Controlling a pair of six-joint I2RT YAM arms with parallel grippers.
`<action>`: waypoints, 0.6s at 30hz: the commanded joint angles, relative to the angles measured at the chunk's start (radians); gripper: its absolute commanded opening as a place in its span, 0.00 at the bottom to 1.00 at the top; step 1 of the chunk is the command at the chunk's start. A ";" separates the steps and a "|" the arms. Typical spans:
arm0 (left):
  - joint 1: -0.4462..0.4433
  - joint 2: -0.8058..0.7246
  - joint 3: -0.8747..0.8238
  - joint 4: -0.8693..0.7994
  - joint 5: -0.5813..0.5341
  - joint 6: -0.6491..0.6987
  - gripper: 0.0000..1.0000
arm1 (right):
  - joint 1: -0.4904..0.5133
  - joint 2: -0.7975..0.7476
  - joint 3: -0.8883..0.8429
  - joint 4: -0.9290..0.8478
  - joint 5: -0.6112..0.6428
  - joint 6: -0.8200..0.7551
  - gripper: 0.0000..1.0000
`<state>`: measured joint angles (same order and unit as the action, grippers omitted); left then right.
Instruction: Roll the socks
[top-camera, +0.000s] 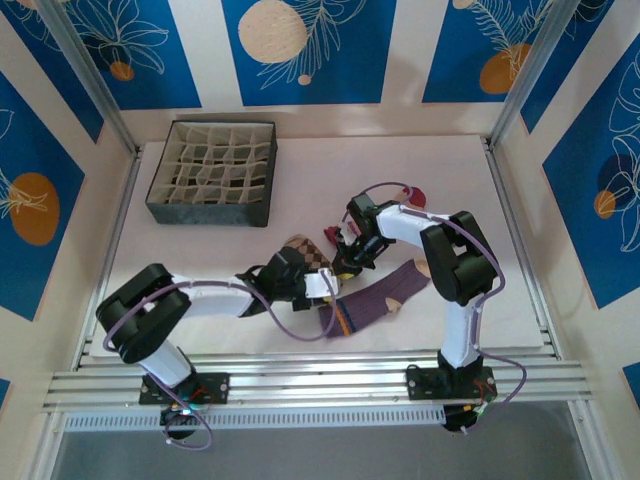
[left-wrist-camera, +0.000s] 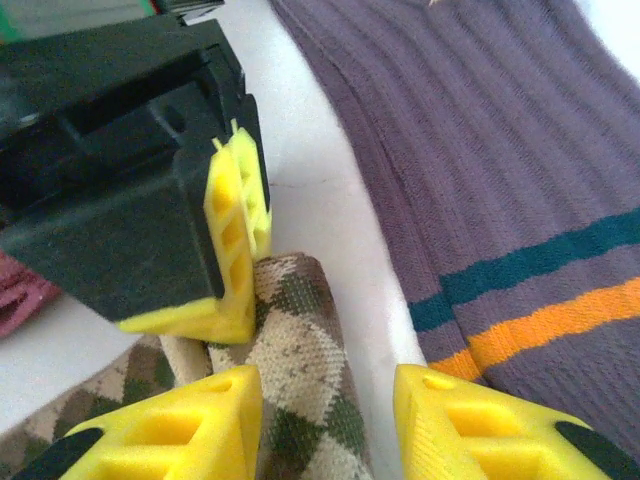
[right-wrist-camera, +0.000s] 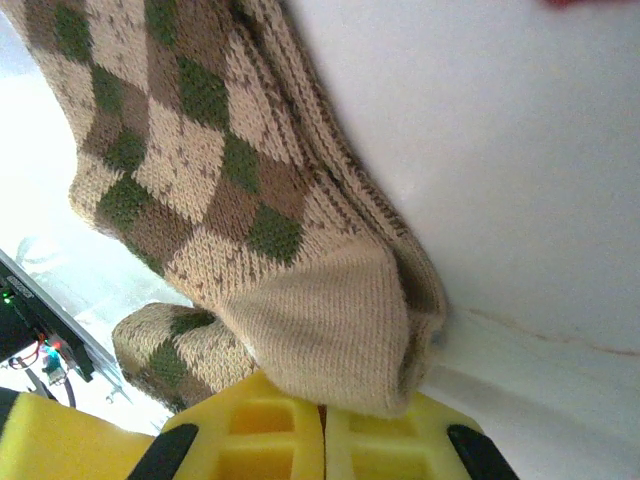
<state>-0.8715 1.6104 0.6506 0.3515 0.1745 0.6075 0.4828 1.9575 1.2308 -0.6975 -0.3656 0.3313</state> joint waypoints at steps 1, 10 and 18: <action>-0.019 0.056 0.002 0.053 -0.127 0.077 0.38 | 0.013 0.052 -0.014 -0.081 0.070 -0.017 0.00; -0.044 0.151 0.020 0.045 -0.204 0.067 0.10 | 0.014 0.051 -0.015 -0.094 0.060 -0.017 0.02; 0.018 0.107 0.000 0.007 0.023 -0.116 0.00 | -0.045 -0.163 -0.156 0.086 -0.002 0.022 0.45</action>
<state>-0.8909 1.7115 0.6731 0.4320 0.0769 0.6010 0.4549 1.8736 1.1324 -0.6395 -0.3470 0.3370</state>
